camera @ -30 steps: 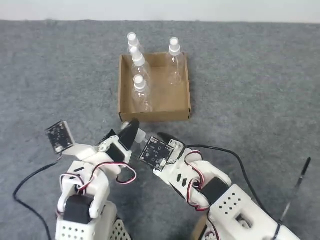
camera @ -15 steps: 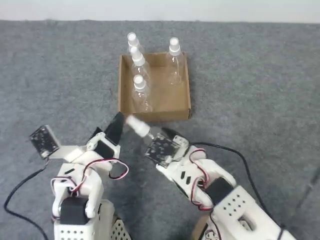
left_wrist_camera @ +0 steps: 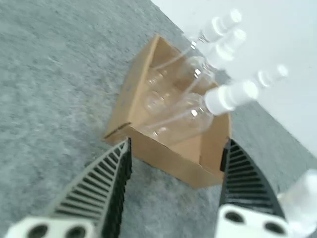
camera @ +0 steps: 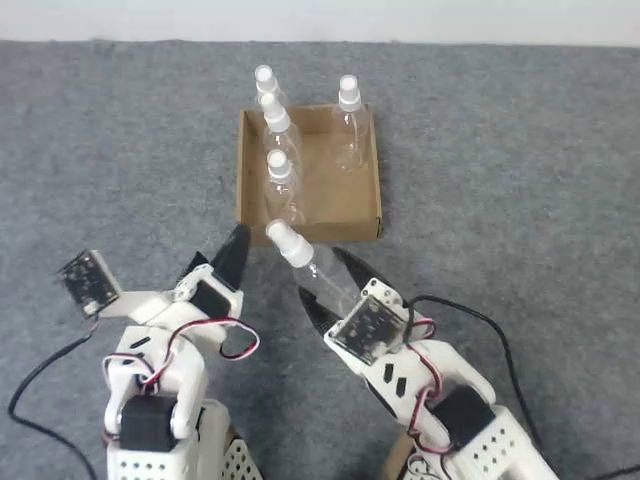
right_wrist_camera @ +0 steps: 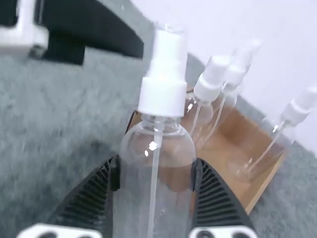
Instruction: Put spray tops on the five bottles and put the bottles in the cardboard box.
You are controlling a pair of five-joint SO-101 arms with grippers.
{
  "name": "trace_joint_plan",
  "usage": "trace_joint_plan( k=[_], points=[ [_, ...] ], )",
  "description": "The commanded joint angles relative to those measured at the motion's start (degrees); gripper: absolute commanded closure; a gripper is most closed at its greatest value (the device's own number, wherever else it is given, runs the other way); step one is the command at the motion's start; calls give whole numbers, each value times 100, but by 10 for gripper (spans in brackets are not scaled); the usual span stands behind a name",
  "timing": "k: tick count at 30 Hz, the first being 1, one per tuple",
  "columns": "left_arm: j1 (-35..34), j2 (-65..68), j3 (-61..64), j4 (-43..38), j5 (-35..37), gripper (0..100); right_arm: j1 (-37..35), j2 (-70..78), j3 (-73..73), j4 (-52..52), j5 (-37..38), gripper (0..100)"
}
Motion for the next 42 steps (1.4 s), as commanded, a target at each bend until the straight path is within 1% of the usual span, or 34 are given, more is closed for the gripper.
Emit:
trace_joint_plan(
  k=[1,6,10,12,16,22,27,31,36,39,42],
  points=[
    [387,-105,-277,-88,26,731,66,-690,79,66,-88,961],
    [484,-105,-198,-114,9,731,22,-646,114,31,-105,961],
    [492,-105,-207,-123,9,731,-303,-576,132,57,-97,961],
    [607,-105,-215,-123,9,731,-374,-567,176,66,-97,961],
    [1046,-105,-224,-79,0,731,-374,-567,193,48,-97,961],
    [1169,-105,-224,-79,0,732,-374,-567,193,57,-70,961],
    [1336,-105,-224,-79,-18,732,-374,-567,281,40,141,961],
    [1530,-105,-207,-18,-237,732,-374,-567,281,40,141,961],
    [1802,-105,-207,44,-246,732,-374,-567,281,57,141,961],
    [1899,-105,-198,44,-281,732,-374,-567,281,57,141,961],
    [1925,-105,-127,18,-484,732,-374,-567,281,57,141,961]
  ],
)
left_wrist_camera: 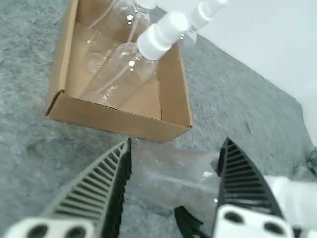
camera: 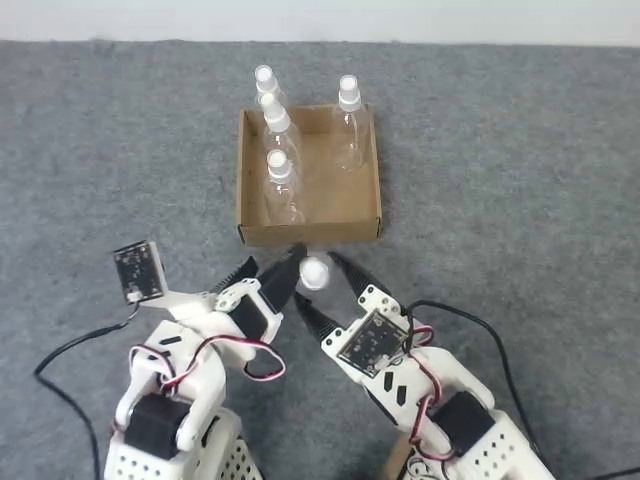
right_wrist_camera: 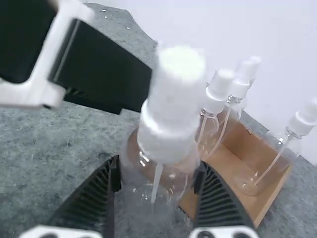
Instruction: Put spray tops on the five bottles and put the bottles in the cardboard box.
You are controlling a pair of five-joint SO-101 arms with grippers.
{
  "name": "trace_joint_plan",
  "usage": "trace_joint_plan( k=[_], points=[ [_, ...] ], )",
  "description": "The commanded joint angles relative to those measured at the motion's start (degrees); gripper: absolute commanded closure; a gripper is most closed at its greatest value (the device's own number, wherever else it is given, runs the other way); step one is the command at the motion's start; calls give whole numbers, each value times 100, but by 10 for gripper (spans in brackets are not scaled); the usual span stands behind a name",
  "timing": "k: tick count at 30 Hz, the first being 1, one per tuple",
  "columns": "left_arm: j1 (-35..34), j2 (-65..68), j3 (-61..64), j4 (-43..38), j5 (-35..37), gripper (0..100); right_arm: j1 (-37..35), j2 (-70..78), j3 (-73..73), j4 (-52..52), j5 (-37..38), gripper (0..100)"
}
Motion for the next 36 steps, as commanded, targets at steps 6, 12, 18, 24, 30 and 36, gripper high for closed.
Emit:
trace_joint_plan(
  k=[6,12,18,24,30,36],
  points=[
    [158,-105,-57,0,-237,732,-119,-31,-18,4,123,961],
    [97,-105,-66,0,-229,732,-119,-31,-18,4,123,961],
    [-299,-105,-198,18,-220,732,-101,-31,-26,13,123,961],
    [-615,-105,-207,18,-220,732,-92,-31,-26,13,123,961],
    [-1055,-105,-215,-9,-246,732,286,-84,-53,13,79,961],
    [-1116,-105,-215,-9,-255,732,295,-84,-62,4,79,961]
  ],
)
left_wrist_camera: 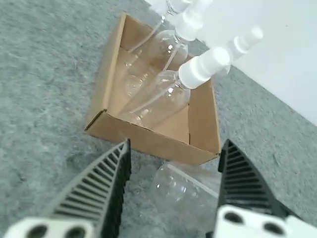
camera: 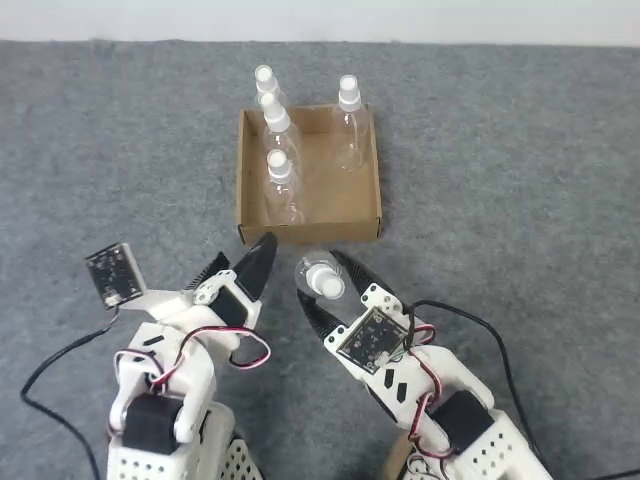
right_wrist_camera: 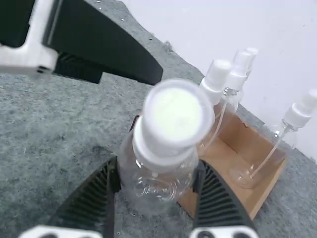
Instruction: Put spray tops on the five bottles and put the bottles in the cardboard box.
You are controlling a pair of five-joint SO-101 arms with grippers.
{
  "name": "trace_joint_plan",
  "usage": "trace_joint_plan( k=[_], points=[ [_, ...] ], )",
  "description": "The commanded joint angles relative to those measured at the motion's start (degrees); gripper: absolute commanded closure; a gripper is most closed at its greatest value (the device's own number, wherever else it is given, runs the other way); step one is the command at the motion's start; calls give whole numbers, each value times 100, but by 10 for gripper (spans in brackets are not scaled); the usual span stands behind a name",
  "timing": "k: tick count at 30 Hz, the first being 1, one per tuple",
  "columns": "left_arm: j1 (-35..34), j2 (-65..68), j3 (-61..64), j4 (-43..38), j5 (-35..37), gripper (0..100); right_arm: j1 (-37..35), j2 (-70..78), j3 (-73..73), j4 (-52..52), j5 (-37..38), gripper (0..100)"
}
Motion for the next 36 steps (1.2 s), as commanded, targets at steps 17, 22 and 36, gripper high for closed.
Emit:
trace_joint_plan(
  k=[17,22,36],
  points=[
    [-1248,-97,84,-404,-1134,732,92,-92,-149,-22,53,961],
    [-1248,-97,629,-985,-1653,732,101,-92,-149,-22,44,961],
    [-1231,-97,936,-1266,-1767,733,611,-92,-237,-40,18,961]
  ],
)
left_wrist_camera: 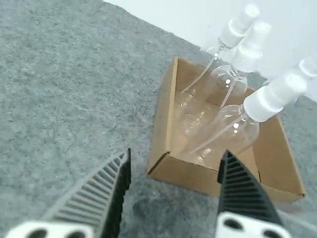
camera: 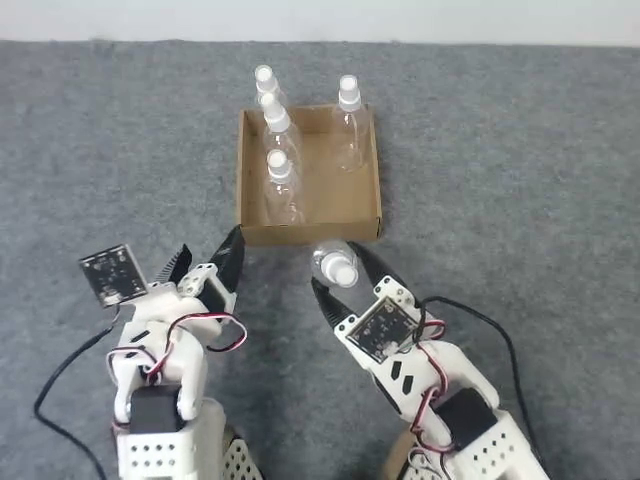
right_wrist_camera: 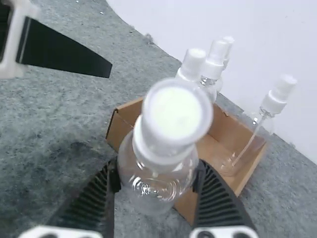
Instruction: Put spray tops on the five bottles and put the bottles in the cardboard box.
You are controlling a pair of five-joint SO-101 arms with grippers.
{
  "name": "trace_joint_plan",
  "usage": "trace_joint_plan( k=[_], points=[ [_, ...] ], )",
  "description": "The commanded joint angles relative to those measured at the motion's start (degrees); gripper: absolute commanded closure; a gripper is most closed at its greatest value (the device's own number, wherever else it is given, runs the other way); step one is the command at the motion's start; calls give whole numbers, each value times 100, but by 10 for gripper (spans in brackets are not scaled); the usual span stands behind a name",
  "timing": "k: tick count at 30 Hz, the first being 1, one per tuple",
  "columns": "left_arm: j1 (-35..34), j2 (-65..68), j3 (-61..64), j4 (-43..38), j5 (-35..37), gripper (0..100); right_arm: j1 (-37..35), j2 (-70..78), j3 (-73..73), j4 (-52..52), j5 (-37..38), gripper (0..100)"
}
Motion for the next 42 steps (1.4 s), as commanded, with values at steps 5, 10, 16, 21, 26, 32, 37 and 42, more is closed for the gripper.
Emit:
trace_joint_plan(
  k=[5,10,16,21,26,32,37,42],
  points=[
    [0,-97,40,-220,-615,814,136,-92,-237,-40,18,961],
    [26,-97,40,-220,-782,939,136,-92,-237,-40,18,961],
    [-18,-62,470,-791,-765,988,136,-92,-237,-40,18,961],
    [9,-88,453,-343,-782,988,136,-92,-237,-40,18,961],
    [-18,-70,453,-316,-782,988,136,-92,-237,-40,26,961],
    [-9,-79,453,624,-782,988,136,-92,-237,-40,35,961],
    [-18,-79,453,1486,-782,988,136,-92,-237,-31,35,961],
    [-18,-79,453,1969,-756,988,145,-92,-237,-31,35,961]
  ],
)
